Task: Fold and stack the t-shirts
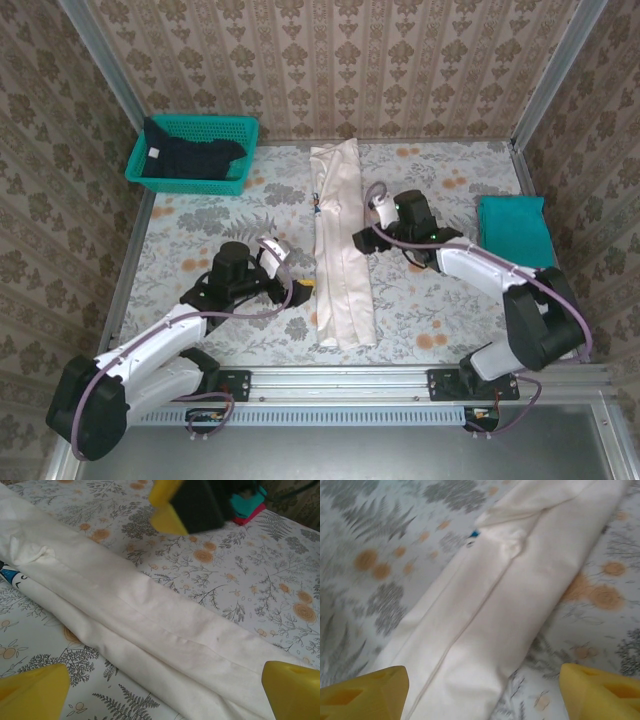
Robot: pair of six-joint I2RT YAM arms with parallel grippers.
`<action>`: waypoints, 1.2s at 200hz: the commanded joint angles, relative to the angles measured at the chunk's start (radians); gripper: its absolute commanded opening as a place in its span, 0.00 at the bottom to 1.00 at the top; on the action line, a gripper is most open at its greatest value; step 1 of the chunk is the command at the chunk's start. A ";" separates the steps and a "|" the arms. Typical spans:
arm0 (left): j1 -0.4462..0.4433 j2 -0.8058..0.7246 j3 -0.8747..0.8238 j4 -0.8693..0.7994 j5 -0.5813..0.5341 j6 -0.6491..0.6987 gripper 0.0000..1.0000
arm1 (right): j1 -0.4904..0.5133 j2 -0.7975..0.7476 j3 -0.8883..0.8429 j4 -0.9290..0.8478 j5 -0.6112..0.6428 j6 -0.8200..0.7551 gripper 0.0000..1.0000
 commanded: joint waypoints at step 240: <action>0.017 -0.318 -0.086 -0.068 -0.209 -0.055 1.00 | 0.571 0.211 -0.023 -0.415 0.133 -0.781 0.58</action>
